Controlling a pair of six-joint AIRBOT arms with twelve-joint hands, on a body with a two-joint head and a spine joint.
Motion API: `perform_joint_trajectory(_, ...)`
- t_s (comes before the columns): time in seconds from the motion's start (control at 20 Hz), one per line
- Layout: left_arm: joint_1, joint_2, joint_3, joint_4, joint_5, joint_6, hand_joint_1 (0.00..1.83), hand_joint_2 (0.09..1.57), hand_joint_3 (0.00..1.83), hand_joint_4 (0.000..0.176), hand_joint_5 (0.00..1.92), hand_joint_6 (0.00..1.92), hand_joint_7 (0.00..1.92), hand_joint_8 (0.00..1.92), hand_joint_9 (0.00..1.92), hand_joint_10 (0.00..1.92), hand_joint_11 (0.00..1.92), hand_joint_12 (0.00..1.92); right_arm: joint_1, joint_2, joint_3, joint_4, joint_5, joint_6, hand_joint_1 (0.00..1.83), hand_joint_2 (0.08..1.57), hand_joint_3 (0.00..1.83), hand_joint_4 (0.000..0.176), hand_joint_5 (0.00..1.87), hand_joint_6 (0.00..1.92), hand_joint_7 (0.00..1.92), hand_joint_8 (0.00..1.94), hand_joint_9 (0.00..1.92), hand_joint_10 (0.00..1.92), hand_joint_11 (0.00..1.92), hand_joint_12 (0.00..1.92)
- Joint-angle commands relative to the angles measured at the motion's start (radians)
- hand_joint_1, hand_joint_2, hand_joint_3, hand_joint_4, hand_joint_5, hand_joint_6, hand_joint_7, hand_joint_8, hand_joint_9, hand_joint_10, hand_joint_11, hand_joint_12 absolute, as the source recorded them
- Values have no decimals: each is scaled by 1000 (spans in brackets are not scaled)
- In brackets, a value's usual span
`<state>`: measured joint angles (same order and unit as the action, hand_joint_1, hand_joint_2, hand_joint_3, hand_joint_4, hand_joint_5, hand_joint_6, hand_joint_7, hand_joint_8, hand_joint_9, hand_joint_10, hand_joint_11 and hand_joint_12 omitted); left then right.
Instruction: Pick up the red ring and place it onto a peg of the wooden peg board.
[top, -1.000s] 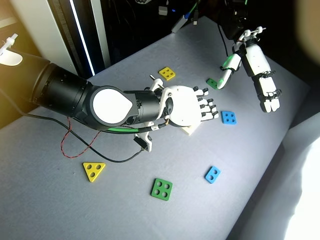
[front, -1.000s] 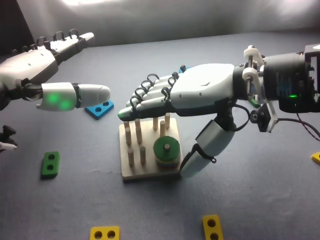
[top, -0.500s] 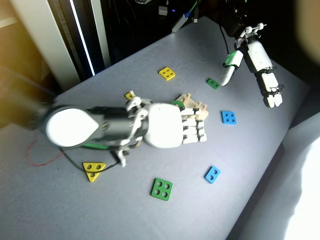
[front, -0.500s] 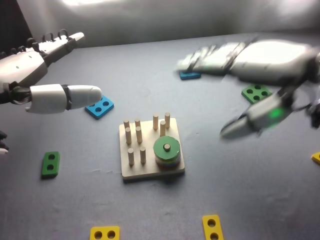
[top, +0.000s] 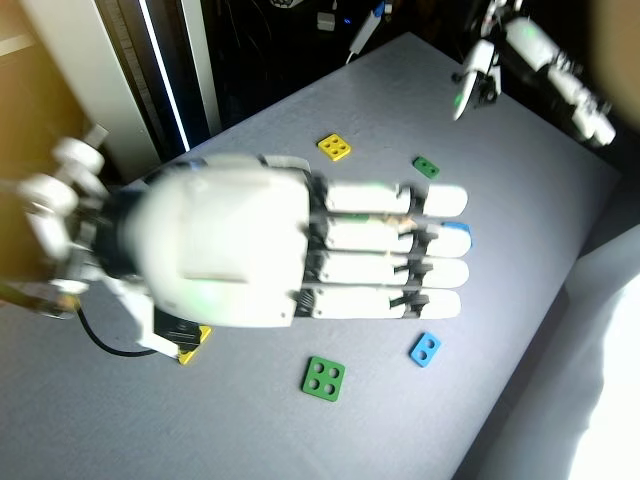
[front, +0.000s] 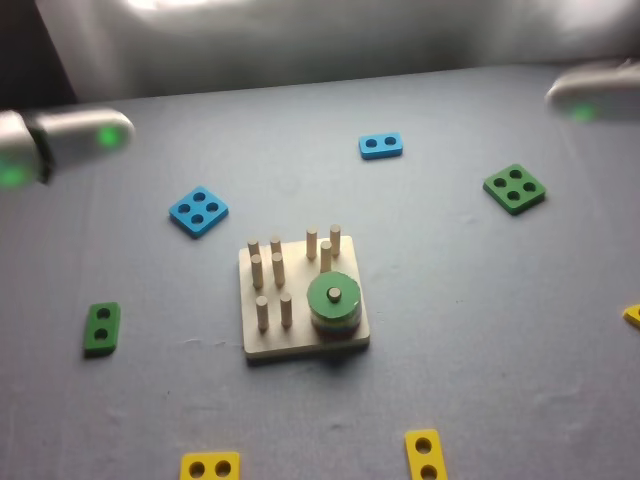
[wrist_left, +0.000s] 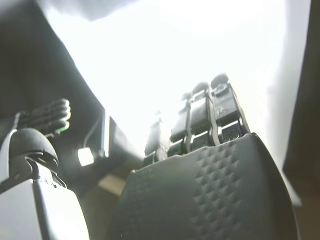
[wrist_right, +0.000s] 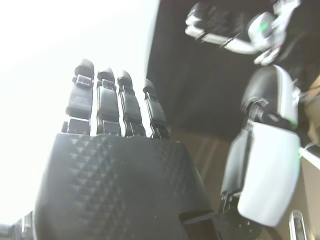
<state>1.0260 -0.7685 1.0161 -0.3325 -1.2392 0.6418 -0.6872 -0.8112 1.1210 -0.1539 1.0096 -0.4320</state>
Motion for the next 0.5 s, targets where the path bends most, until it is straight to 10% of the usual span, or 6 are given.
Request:
perform_joint_trajectory(0.0, 1, 17, -8, 1, -194, -17, 321, 949, 11, 146, 0, 0, 0, 0, 0, 0, 0, 0, 2, 16, -11, 54, 176, -18, 596, 1056, 42, 128, 0, 0, 5, 1, 0, 0, 0, 1)
perform_joint_trajectory(0.1, 20, 44, -29, 0, -244, -21, 268, 948, 8, 154, 0, 0, 0, 0, 0, 0, 0, 0, -8, 45, -30, 78, 219, -40, 462, 1171, 92, 135, 0, 0, 0, 0, 0, 0, 0, 0)
perform_joint_trajectory(0.2, 49, 74, -50, -11, -302, -28, 227, 964, 15, 168, 0, 0, 0, 0, 0, 0, 0, 0, -20, 70, -46, 104, 275, -58, 285, 1225, 106, 19, 0, 0, 0, 0, 0, 0, 0, 0)
perform_joint_trajectory(0.25, 60, 83, -56, -16, -322, -32, 260, 1013, 32, 147, 1, 0, 0, 0, 0, 0, 0, 0, -26, 78, -52, 114, 296, -64, 314, 1228, 100, 0, 0, 0, 0, 0, 0, 0, 0, 0)
perform_joint_trajectory(0.35, 102, 110, -71, -37, -384, -52, 427, 1032, 0, 172, 99, 22, 15, 5, 0, 0, 0, 0, -46, 100, -64, 144, 356, -70, 181, 1348, 57, 122, 0, 0, 0, 0, 0, 0, 0, 0)
perform_joint_trajectory(0.45, 130, 128, -87, -52, -431, -57, 337, 1022, 0, 162, 104, 20, 25, 8, 0, 0, 0, 0, -63, 122, -78, 166, 398, -81, 70, 1340, 48, 111, 0, 0, 0, 0, 0, 0, 0, 0)
